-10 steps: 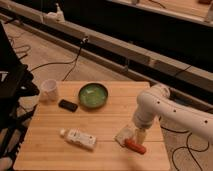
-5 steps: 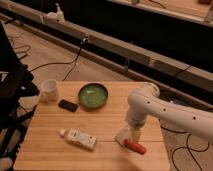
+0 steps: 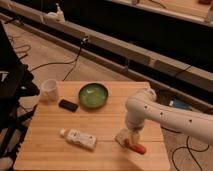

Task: Place the pepper in the ceramic cup

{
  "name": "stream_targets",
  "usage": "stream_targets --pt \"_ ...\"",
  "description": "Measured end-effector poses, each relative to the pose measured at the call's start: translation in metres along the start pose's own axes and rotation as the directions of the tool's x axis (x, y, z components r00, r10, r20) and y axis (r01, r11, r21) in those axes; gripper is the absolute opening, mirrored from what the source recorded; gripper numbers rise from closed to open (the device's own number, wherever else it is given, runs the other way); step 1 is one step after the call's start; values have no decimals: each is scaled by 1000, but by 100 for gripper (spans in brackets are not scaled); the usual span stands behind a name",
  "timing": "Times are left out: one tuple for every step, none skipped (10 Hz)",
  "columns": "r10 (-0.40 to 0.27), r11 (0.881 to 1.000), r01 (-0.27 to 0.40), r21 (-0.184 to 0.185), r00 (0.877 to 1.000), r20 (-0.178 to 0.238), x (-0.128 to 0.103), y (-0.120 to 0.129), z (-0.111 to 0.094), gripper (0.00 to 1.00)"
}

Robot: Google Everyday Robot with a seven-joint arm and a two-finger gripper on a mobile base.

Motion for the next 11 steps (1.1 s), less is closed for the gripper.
stream_targets --pt "46 999 -46 -1 999 9 7 5 4 74" --pt "82 997 -82 -5 996 20 13 10 8 74" --pt "117 993 -117 -12 993 33 18 17 13 74" --pt "149 989 -148 -20 988 49 23 24 19 74" --pt "177 984 -175 -30 982 62 27 31 24 74" --pt "202 979 -199 -41 977 71 33 37 30 74" --pt "229 973 -225 -55 970 80 39 43 36 74" --pt "252 967 -246 -69 964 91 42 47 43 70" --pt "265 963 -258 -82 959 102 42 48 49 60" --pt "270 961 -261 -90 957 109 41 48 54 50" --pt "268 961 -258 -94 957 113 39 45 59 39"
